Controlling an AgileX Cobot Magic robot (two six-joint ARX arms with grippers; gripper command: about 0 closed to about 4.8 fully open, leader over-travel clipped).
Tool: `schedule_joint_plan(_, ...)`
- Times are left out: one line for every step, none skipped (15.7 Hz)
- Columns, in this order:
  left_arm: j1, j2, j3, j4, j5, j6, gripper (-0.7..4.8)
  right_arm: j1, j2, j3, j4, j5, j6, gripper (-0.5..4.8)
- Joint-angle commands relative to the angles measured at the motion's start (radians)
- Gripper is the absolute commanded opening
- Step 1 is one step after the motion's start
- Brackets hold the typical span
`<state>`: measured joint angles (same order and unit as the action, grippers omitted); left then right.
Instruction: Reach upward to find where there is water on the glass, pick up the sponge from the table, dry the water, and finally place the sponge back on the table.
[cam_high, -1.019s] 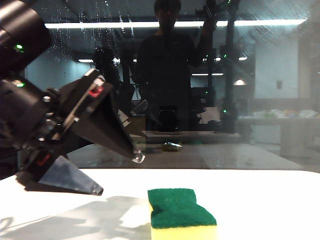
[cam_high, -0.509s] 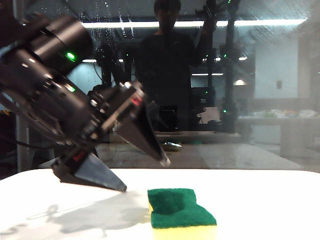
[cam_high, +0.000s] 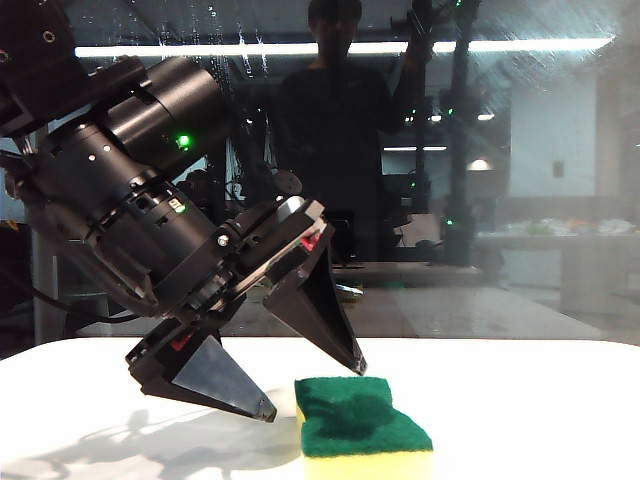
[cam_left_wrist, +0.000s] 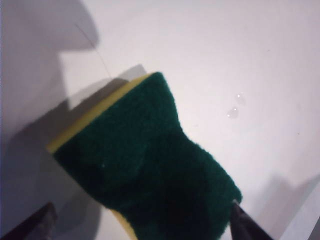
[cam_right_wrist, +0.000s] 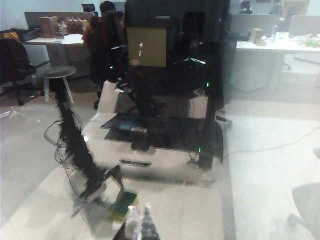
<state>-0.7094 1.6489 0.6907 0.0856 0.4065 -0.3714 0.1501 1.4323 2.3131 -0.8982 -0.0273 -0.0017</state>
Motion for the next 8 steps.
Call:
schedule_joint_plan(-0.008,0.004,0.006,0.005,-0.003,0.004,4.79,0.0,-0.002,0.005,0.013,-0.001,-0.003,-0.06)
schedule_joint_plan(-0.01,0.004,0.007,0.005,-0.002,0.002,4.79,0.0,-0.002,0.005,0.013,-0.001,-0.003,-0.06)
schedule_joint_plan(-0.014,0.004,0.007,0.005,-0.002,0.0,4.79,0.0,-0.002,0.005,0.013,-0.001,-0.003,-0.06)
schedule_joint_plan(-0.018,0.004,0.007,0.006,-0.002,0.0,4.73,0.0,-0.002,0.005,0.013,-0.001,-0.003,-0.06)
schedule_joint_plan(-0.019,0.004,0.007,0.007,-0.003,0.0,4.44,0.0,-0.001,0.005,0.013,-0.001,-0.003,-0.06)
schedule_joint_plan(-0.019,0.01,0.007,0.013,-0.002,0.0,4.25,0.0,-0.001,0.005,0.013,-0.001,-0.003,-0.06)
schedule_joint_plan(-0.019,0.024,0.007,0.011,-0.002,-0.004,4.25,0.0,0.002,0.005,0.013,-0.001,-0.003,-0.06)
schedule_joint_plan(-0.019,0.042,0.007,0.009,0.002,-0.008,4.25,0.0,0.003,0.005,0.012,-0.001,-0.003,-0.06)
